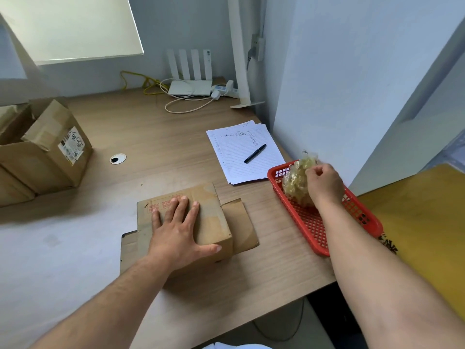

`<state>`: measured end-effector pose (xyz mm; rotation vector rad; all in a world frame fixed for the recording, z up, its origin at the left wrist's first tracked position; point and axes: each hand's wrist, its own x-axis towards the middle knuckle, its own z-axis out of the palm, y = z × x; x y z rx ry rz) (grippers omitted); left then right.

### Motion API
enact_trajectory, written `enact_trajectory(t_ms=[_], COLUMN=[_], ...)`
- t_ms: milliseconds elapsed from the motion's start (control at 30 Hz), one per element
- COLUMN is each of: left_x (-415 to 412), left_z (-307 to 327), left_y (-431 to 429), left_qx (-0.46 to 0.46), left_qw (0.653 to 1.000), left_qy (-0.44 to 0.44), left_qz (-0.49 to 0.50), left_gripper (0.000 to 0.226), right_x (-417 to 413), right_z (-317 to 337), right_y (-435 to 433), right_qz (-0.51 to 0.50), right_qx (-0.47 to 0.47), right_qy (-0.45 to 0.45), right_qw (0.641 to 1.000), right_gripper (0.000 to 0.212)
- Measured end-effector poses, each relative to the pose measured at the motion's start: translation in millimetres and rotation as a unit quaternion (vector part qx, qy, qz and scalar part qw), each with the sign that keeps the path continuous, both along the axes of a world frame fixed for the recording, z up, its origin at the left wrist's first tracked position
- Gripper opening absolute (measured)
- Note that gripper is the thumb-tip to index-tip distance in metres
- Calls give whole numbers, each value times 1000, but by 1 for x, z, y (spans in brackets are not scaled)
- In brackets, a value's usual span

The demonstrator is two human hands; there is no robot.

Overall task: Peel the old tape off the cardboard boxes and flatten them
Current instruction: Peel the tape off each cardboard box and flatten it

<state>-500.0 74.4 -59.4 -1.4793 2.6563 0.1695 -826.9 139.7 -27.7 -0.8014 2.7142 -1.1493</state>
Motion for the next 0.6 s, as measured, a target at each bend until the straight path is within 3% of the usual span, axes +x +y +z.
enact_trajectory(t_ms=[267, 400, 500, 600], left_x=[1, 4, 14, 36], left_z=[-1, 0, -1, -4], left_y=[0, 1, 4, 8], left_qx=[3, 7, 7, 1], left_qw=[1000, 1000, 1000, 1000], left_qy=[1, 2, 3, 2], left_qz=[-4, -6, -4, -2], left_gripper=[127, 127, 129, 129], right_x=[30, 95, 154, 196], right_z=[25, 24, 7, -9], right_y=[-4, -16, -25, -31], right_qz=[-51, 128, 245, 291], right_qx=[-81, -97, -21, 45], right_qy=[68, 5, -89, -157], right_qw=[993, 987, 965, 943], right_gripper=[25, 23, 45, 60])
